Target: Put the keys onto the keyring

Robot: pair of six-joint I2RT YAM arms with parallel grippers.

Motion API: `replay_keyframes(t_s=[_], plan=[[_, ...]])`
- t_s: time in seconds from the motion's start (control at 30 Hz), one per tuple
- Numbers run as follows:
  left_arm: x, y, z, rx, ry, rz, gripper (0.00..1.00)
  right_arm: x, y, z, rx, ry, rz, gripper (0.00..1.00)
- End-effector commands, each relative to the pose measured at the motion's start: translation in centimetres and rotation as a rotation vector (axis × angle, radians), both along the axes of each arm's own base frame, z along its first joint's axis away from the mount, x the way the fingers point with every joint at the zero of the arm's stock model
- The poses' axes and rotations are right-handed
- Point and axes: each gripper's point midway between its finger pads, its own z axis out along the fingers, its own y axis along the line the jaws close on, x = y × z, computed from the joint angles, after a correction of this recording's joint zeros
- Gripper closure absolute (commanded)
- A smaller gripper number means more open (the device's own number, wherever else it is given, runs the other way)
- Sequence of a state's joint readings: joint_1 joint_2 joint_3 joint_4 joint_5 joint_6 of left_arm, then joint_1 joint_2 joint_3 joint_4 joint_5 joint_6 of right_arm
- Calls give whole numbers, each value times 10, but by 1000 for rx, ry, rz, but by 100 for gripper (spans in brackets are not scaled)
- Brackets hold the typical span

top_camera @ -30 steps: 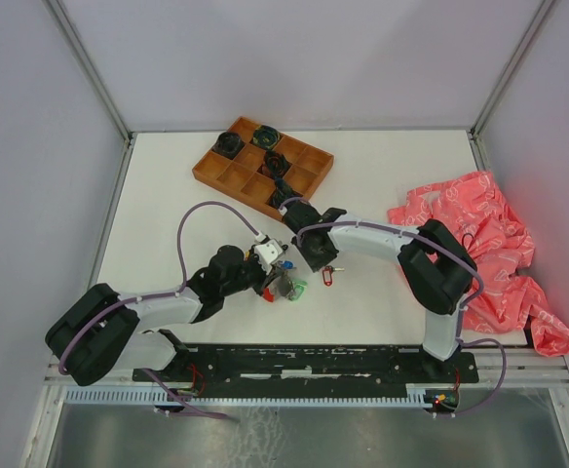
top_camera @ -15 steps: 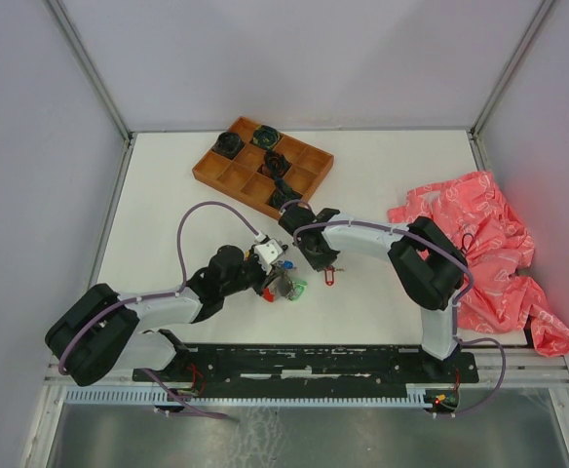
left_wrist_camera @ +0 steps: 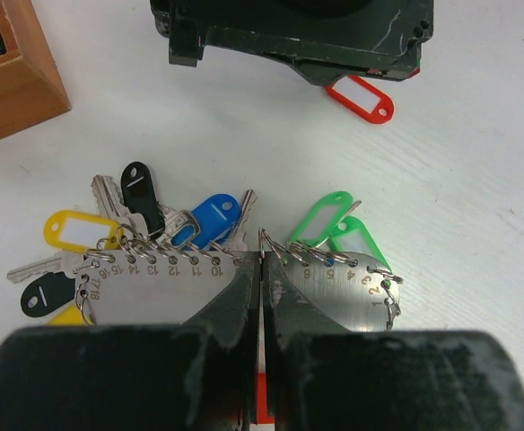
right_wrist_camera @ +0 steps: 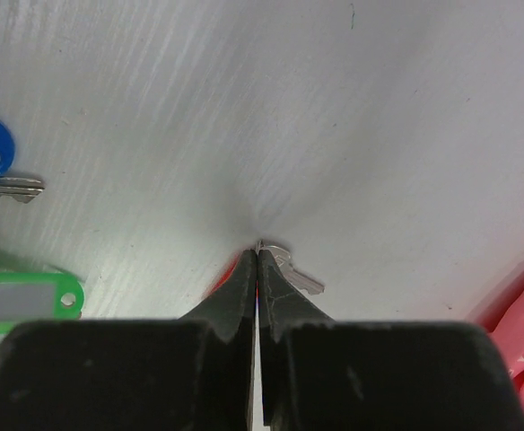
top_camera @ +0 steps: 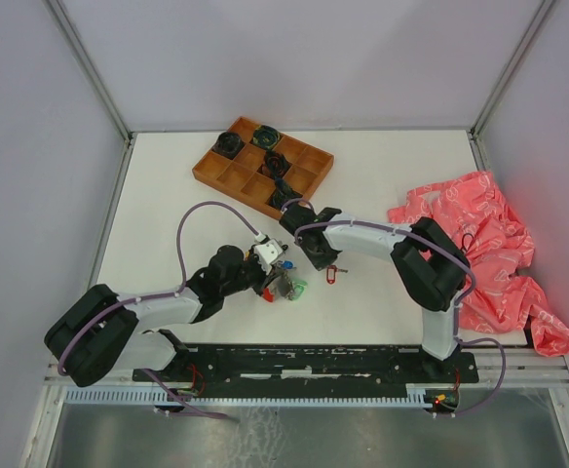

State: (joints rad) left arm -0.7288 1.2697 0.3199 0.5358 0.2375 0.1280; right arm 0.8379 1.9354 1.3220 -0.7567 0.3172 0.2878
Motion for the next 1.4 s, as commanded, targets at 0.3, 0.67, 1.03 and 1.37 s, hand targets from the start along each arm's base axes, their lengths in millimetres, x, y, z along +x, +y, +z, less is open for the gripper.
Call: replay_keyframes(t_s=[0.3,0.67,1.03,1.37], plan=[[-3,-15,29,-94,-90,-76,97,1,9,32,288,-103,57,99],[-20,-23,37,-120,-231,-245,97,-23,39,77,644,-293,452,99],[-31,-28,54,-105,-457,-395,97,-57,52,104,805,-469,807,96],[-40,-32,46,-92,-504,-484,97,-84,62,104,866,-454,1032,99]])
